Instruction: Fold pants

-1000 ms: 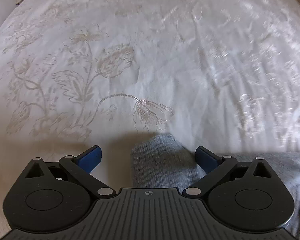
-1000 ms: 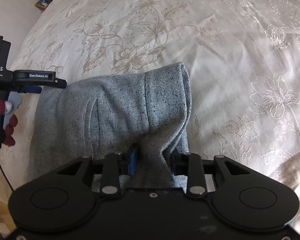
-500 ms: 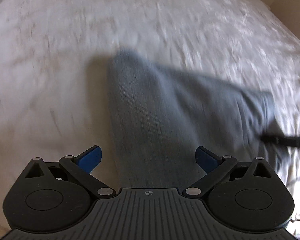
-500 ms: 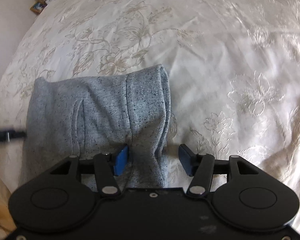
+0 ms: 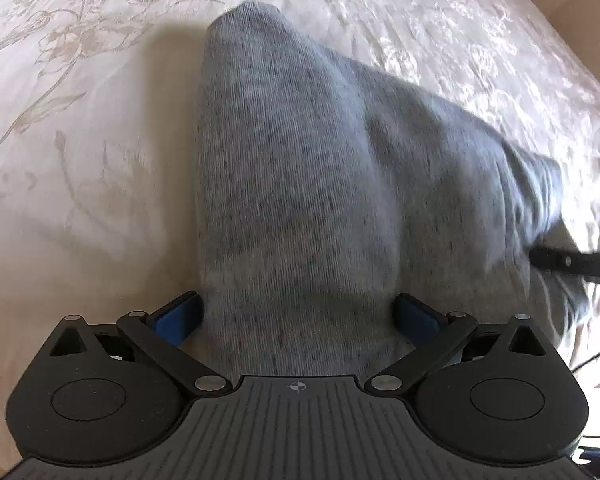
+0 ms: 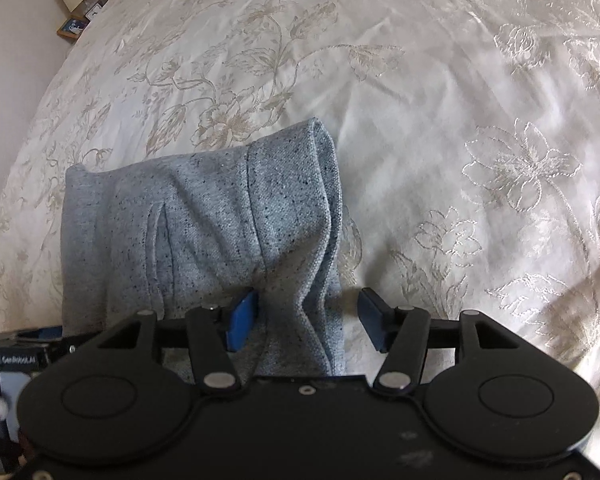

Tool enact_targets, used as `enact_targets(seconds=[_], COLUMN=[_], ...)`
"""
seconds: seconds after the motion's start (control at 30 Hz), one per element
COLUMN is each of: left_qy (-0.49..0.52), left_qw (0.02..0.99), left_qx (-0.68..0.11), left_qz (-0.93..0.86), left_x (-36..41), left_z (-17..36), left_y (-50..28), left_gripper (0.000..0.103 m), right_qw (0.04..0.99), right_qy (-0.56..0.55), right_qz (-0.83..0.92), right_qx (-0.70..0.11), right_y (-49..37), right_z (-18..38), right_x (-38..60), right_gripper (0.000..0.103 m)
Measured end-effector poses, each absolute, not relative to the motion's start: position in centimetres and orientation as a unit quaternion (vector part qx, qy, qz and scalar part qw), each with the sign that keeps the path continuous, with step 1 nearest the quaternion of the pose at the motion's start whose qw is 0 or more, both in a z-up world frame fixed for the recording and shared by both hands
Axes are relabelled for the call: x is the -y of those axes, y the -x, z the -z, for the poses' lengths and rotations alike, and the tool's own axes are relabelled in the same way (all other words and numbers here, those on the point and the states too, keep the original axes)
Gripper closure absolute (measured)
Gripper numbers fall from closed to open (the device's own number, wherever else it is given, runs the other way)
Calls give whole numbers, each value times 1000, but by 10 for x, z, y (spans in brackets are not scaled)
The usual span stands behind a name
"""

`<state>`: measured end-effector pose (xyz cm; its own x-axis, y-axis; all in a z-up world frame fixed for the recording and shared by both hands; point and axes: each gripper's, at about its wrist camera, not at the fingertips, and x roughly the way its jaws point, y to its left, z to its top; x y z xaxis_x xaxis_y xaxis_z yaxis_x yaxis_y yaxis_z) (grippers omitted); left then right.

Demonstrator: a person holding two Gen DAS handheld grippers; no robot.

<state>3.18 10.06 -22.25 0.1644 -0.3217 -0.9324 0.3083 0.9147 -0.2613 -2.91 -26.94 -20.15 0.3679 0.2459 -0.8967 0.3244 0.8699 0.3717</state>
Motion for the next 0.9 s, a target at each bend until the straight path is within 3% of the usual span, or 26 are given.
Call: enact_targets(seconds=[0.9], left_qy=[40], left_qw=[770], left_qx=[-608], left_qz=[189], left_x=[-89], left_z=[231], left_y=[-51], left_gripper=[1], right_qw=[774], right_qy=[-327], right_qz=[-4], right_qx=[-543], right_y=[30], right_z=[224], right_x=[281], right_gripper=[26])
